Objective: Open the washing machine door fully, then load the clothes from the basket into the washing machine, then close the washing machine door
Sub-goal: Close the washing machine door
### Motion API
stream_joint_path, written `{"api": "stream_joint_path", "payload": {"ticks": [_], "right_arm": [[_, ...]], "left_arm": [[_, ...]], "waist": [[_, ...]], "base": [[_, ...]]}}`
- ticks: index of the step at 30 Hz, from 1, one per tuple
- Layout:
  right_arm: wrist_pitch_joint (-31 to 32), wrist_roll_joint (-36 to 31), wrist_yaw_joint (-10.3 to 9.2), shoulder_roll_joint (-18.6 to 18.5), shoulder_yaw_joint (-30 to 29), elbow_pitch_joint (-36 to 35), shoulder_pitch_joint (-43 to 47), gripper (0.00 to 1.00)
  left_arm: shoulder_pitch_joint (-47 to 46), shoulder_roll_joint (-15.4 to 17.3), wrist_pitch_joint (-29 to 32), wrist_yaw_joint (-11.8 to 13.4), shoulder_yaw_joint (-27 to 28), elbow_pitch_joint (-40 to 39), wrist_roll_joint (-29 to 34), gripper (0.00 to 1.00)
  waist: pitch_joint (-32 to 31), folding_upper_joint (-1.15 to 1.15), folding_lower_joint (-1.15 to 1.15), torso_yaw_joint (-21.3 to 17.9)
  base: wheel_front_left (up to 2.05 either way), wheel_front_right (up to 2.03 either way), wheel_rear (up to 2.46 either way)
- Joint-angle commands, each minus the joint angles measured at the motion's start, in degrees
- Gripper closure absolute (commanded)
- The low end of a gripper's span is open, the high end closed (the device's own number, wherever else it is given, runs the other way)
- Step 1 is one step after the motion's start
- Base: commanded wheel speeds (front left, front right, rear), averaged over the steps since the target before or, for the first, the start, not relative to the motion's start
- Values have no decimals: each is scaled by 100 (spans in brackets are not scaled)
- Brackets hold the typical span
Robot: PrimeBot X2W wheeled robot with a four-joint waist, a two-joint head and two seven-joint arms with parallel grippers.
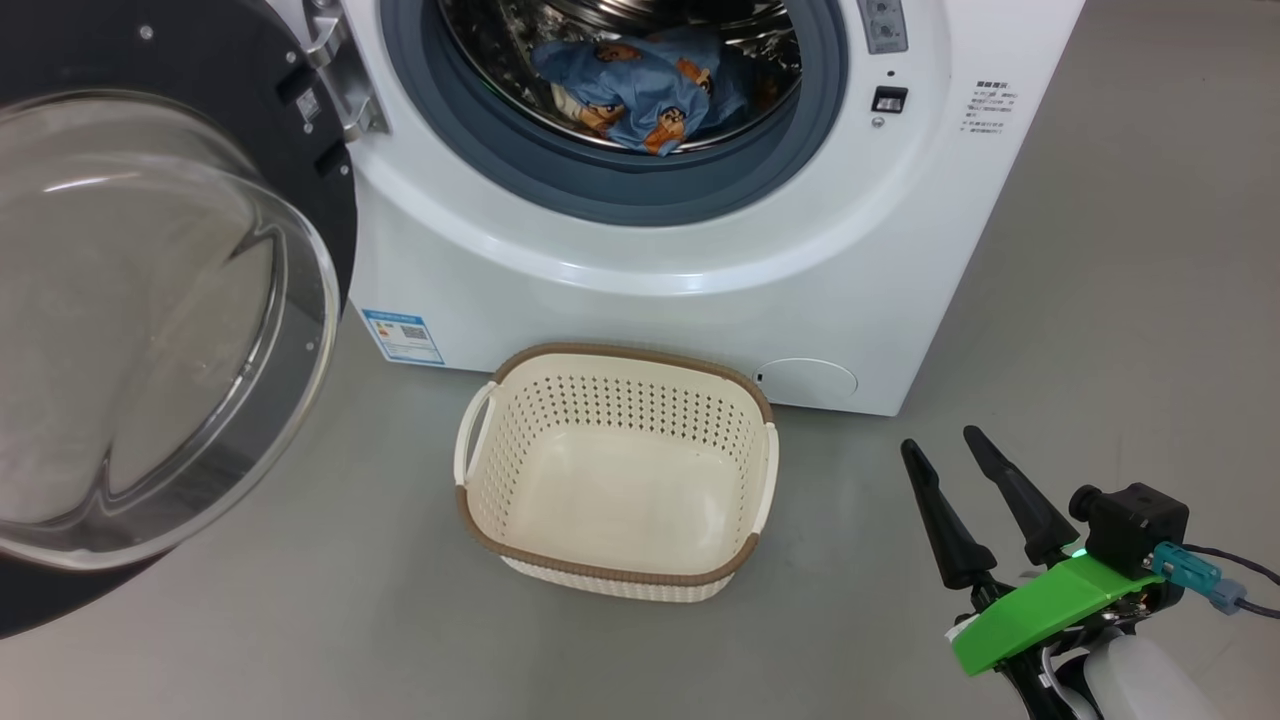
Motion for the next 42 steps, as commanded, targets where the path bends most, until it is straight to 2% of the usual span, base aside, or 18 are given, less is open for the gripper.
{"api": "stream_joint_path", "payload": {"ticks": [1, 11, 20, 28, 33, 37, 42], "right_arm": [[-69, -51, 9, -31, 102, -142, -145, 0], [-69, -29, 9, -14, 75, -90, -113, 0], [-69, 50, 9, 11, 78, -90, -18, 0], [-69, 111, 9, 102, 111, -69, 73, 0], [-69, 113, 9, 200, 117, -71, 148, 0], [-69, 136, 9, 244, 97, -83, 203, 0], [-69, 150, 9, 265, 62, -86, 303, 0]], "left_arm": [[-44, 467, 46, -37, 59, -82, -21, 100], [75, 458, 698, -265, -125, 169, -50, 100], [397, 295, 1891, -422, -291, -35, -278, 100], [628, -9, 2649, -442, -267, -397, -592, 100], [926, -315, 3088, -446, -327, -866, -730, 100], [1128, -529, 3374, -361, -294, -1297, -892, 100], [1444, -1026, 3671, 30, -250, -2319, -1147, 100]], "waist": [[13, 0, 0, -11], [-112, 0, 0, 4], [-365, 0, 0, 113], [-507, 0, 0, 230], [-596, 0, 0, 250], [-649, 0, 0, 245], [-704, 0, 0, 292]], "base": [[0, 0, 0], [0, 0, 0], [0, 0, 0], [0, 0, 0], [0, 0, 0], [0, 0, 0], [0, 0, 0]]}}
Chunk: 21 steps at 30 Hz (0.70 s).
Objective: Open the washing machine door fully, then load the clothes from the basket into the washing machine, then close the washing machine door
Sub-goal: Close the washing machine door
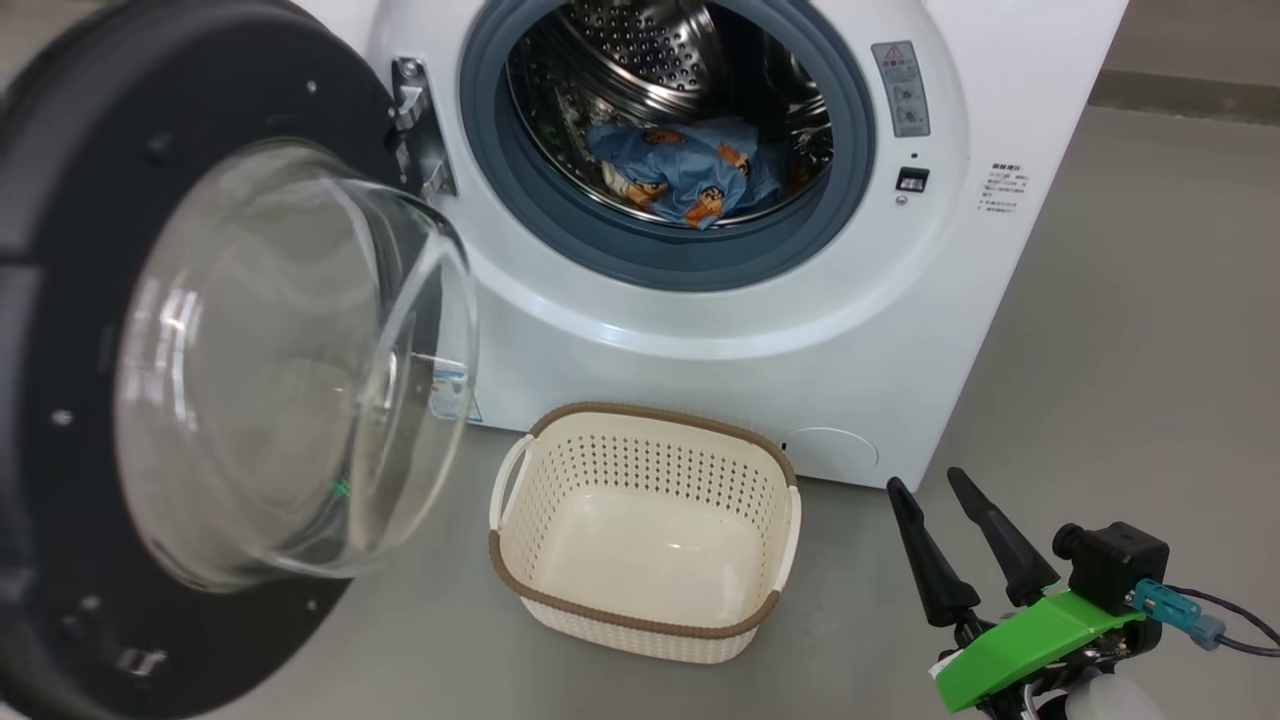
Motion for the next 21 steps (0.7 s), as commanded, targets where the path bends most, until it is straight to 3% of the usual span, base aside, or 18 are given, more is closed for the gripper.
{"api": "stream_joint_path", "payload": {"ticks": [1, 13, 21], "right_arm": [[-69, 83, 9, 10, 110, -124, 14, 0], [-69, 154, 9, 96, 191, -120, 31, 0], [-69, 162, 9, 135, 178, -126, -35, 0]], "left_arm": [[35, 180, 130, 50, 54, -309, -68, 100], [1333, -1012, 720, 1501, -385, -3618, -188, 100], [1460, -1631, 426, 2144, -577, -4449, -88, 100]], "waist": [[-37, 0, 0, 10], [-198, 0, 0, -204], [-150, 0, 0, -633]], "base": [[0, 0, 0], [0, 0, 0], [0, 0, 0]]}}
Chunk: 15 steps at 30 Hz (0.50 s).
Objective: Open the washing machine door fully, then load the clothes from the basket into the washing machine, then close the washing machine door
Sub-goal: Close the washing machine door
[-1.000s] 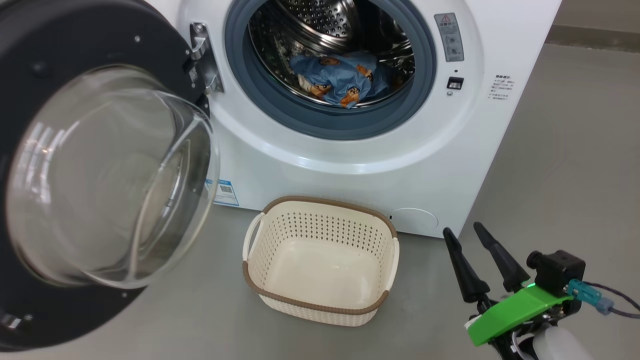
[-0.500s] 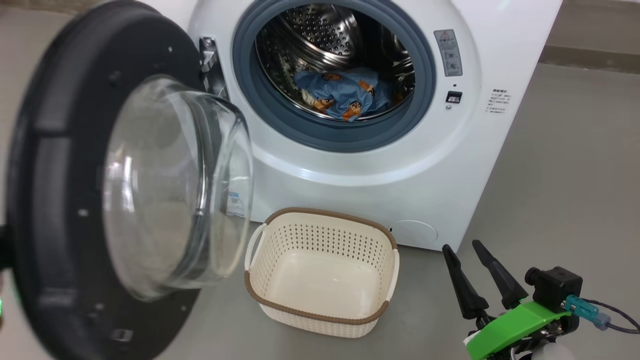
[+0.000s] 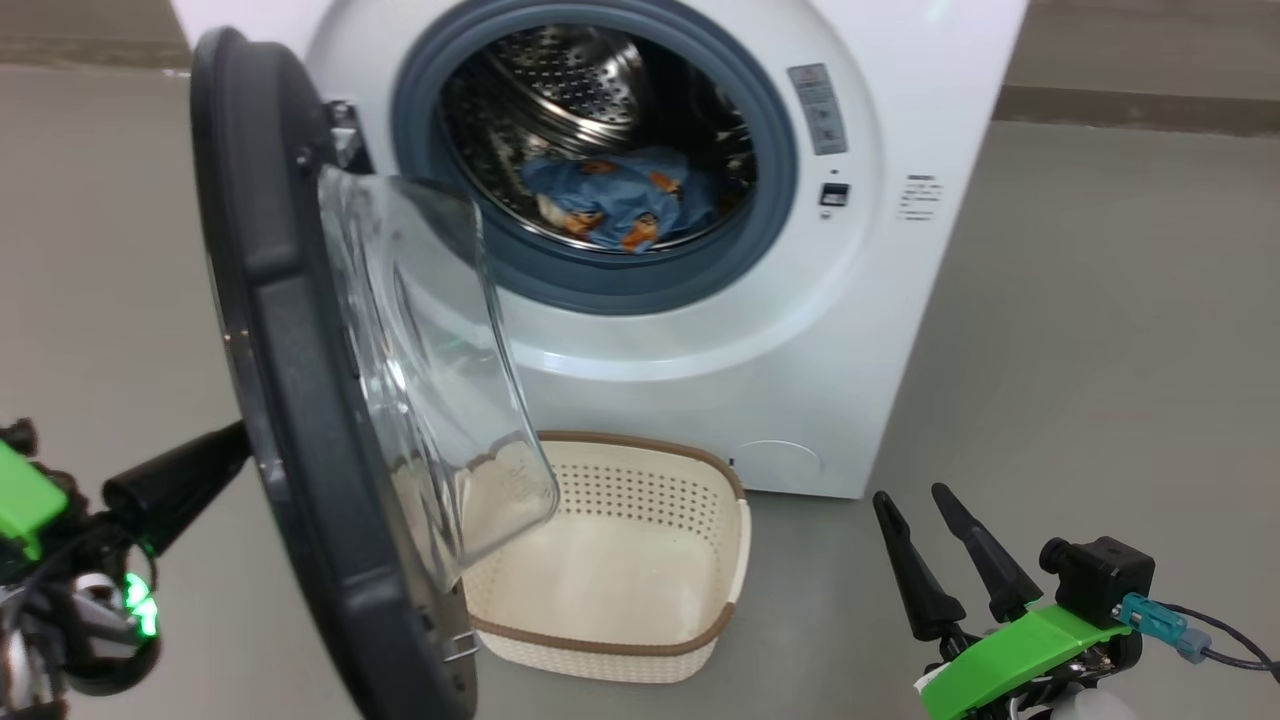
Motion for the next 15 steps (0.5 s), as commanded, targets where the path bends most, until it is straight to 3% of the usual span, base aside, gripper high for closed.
{"api": "stream_joint_path", "payload": {"ticks": [1, 6, 15], "right_arm": [[-69, 16, 9, 9, 120, -141, -140, 0], [-69, -5, 9, 19, 66, -152, -136, 0], [-69, -14, 9, -3, 39, -152, -168, 0]], "left_arm": [[-134, -14, -58, 70, 56, -249, 5, 100], [-201, -262, -211, 207, -31, -281, -73, 100], [-378, -388, -559, 157, 8, -320, -137, 100]], "waist": [[38, 0, 0, -253], [92, 0, 0, -638], [173, 0, 0, -1389]], "base": [[0, 0, 0], [0, 0, 0], [0, 0, 0]]}}
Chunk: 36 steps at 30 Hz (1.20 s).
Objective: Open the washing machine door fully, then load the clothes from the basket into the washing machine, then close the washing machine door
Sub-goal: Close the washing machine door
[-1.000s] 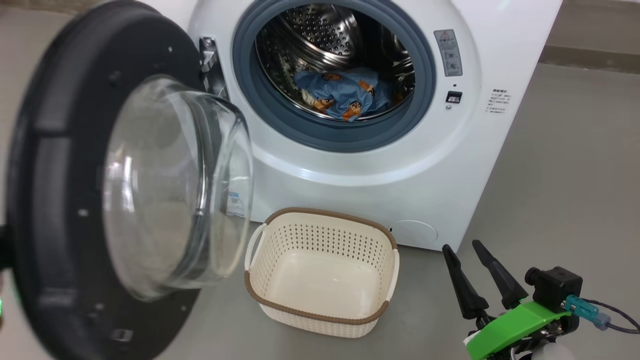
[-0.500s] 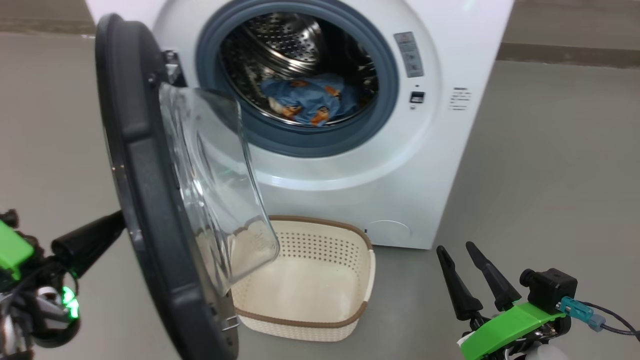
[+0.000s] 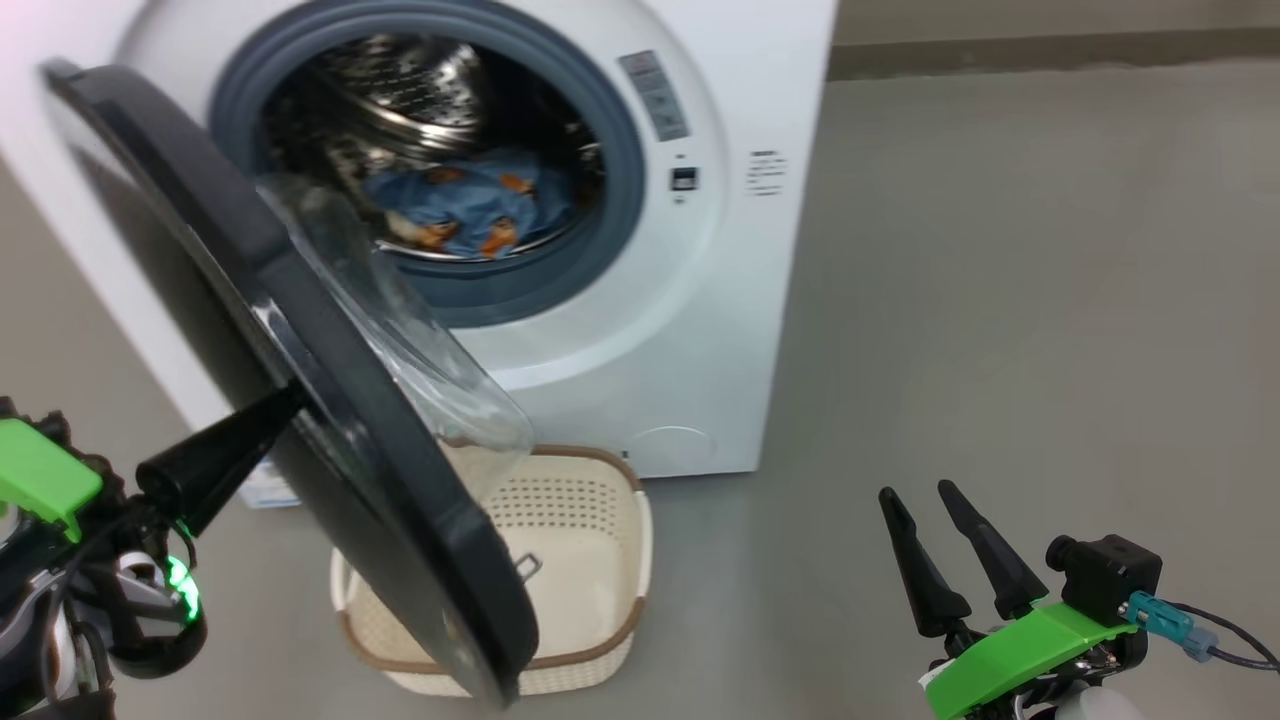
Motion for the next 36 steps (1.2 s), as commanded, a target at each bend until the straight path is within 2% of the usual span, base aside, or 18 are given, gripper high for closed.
{"api": "stream_joint_path", "payload": {"ticks": [1, 7, 13, 28, 29, 30, 31, 32, 33, 36], "right_arm": [[-69, -9, 9, -16, 109, -131, -171, 0], [-69, -11, 9, -31, 106, -133, -197, 0], [-69, -29, 9, -46, 67, -156, -237, 0], [-69, -66, 9, 0, 5, -135, -216, 0], [-69, -66, 9, 1, 1, -137, -209, 0], [-69, -65, 9, 2, 2, -139, -206, 0], [-69, -65, 9, 1, -5, -141, -202, 0], [-69, -64, 9, 0, -10, -141, -202, 0], [-69, -64, 9, -5, -18, -144, -202, 0], [-69, -68, 9, -19, -35, -155, -187, 0]], "left_arm": [[-328, 66, -38, -58, 127, -218, -95, 100], [-381, 48, -120, -153, 128, -171, -117, 100], [-456, 34, -168, -240, 110, -129, -150, 100], [-425, 156, -166, -450, 21, -113, 5, 100], [-410, 185, -171, -478, 12, -135, 39, 92], [-390, 216, -186, -515, 8, -159, 80, 69], [-369, 244, -201, -568, -4, -184, 122, 55], [-302, 300, -245, -682, -15, -242, 212, 7], [-263, 321, -286, -743, -12, -275, 262, 0], [-99, 441, -487, -986, -8, -370, 540, 0]], "waist": [[81, 0, 0, -444], [135, 0, 0, -657], [177, 0, 0, -698], [120, 0, 0, -351], [114, 0, 0, -318], [109, 0, 0, -294], [102, 0, 0, -260], [85, 0, 0, -211], [77, 0, 0, -187], [55, 0, 0, -129]], "base": [[0, 0, 0], [0, 0, 0], [0, 0, 0], [0, 0, 0], [0, 0, 0], [0, 0, 0], [0, 0, 0], [0, 0, 0], [0, 0, 0], [0, 0, 0]]}}
